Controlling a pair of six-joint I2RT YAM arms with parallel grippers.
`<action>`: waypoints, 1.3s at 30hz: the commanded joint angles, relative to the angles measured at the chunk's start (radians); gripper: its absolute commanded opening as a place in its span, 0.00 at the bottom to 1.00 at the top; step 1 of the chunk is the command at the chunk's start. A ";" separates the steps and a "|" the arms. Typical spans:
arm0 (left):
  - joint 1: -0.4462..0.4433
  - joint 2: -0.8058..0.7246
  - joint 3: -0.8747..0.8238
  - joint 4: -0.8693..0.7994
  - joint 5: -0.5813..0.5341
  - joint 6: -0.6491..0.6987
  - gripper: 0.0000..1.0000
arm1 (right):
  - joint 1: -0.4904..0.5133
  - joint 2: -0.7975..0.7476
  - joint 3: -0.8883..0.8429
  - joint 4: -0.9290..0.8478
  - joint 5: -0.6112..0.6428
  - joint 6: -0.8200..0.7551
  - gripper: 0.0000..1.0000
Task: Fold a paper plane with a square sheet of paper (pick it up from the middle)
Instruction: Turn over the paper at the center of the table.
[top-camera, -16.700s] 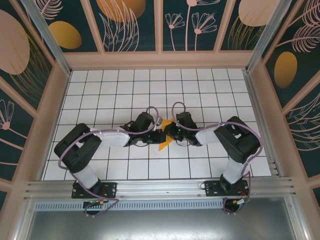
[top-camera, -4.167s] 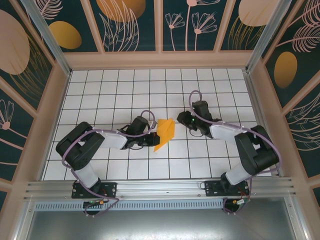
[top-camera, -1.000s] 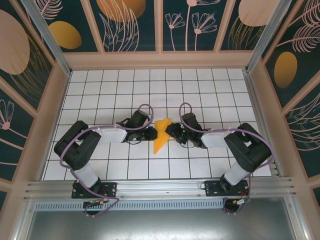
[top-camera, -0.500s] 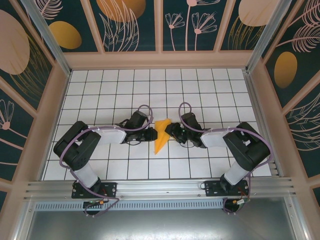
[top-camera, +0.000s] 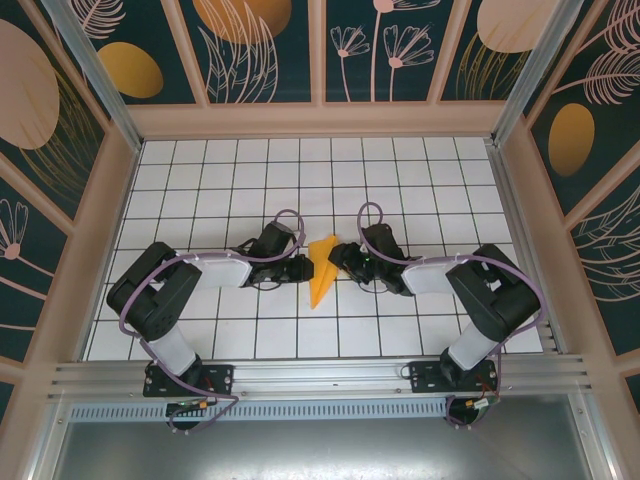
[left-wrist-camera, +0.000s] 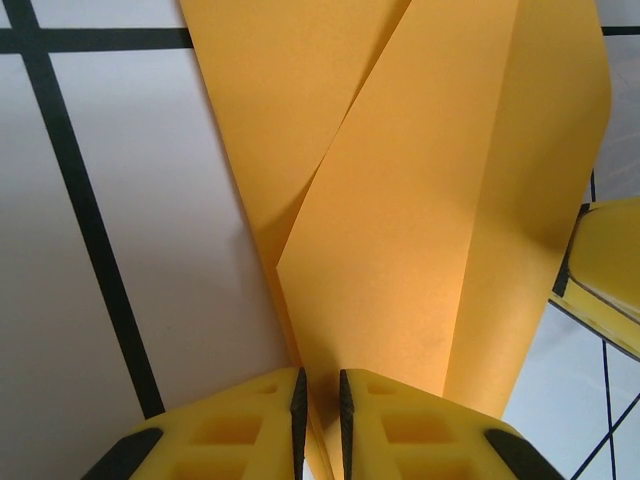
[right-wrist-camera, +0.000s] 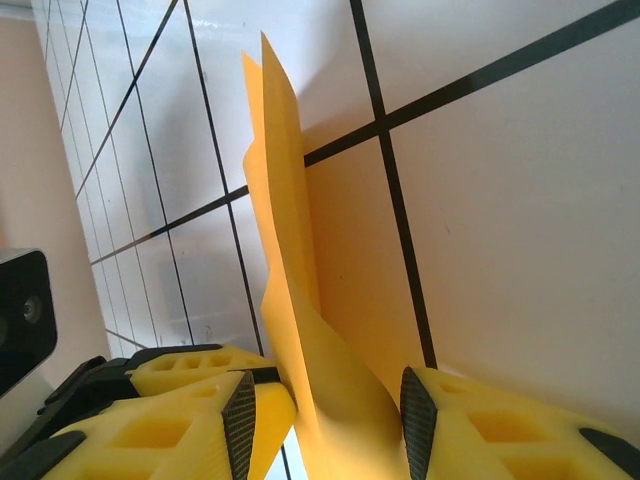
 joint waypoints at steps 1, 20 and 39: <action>0.007 -0.014 -0.005 0.019 0.011 -0.004 0.20 | -0.005 0.030 0.020 0.054 -0.034 -0.033 0.46; 0.006 -0.027 -0.007 0.015 0.001 -0.006 0.20 | 0.023 0.127 0.097 0.093 -0.042 -0.109 0.35; 0.007 -0.253 -0.089 0.015 -0.113 -0.043 0.26 | 0.039 0.031 0.219 -0.192 0.076 -0.265 0.05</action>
